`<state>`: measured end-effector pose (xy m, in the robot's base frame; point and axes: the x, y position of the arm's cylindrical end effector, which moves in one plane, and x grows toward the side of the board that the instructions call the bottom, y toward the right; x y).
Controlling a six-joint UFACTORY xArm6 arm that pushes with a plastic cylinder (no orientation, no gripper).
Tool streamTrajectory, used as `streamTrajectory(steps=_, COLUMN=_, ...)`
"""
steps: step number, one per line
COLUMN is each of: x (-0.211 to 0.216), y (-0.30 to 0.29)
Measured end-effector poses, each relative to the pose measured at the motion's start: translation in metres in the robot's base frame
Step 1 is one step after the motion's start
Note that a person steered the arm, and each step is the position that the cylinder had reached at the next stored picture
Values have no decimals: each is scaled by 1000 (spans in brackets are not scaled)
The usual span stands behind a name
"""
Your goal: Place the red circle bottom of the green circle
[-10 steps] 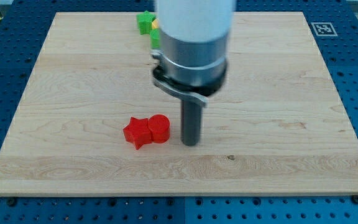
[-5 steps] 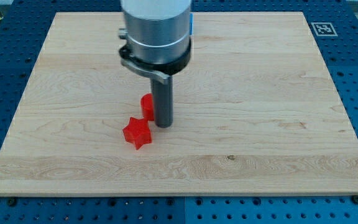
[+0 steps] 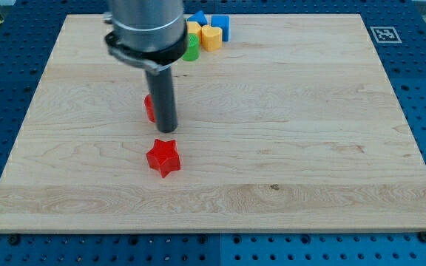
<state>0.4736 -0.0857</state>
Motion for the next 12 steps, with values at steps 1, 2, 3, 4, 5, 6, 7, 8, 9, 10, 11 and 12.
streamTrajectory(steps=1, x=-6, y=-13)
streamTrajectory(steps=2, x=-35, y=-31)
streamTrajectory(steps=3, x=-51, y=-25)
streamTrajectory(steps=4, x=-62, y=-16)
streamTrajectory(steps=5, x=-80, y=-17)
streamTrajectory(steps=6, x=-93, y=-17)
streamTrajectory(steps=7, x=-93, y=-27)
streamTrajectory(steps=8, x=-93, y=-36)
streamTrajectory(steps=9, x=-93, y=-6)
streamTrajectory(steps=10, x=-93, y=18)
streamTrajectory(steps=11, x=-93, y=19)
streamTrajectory(steps=12, x=-93, y=15)
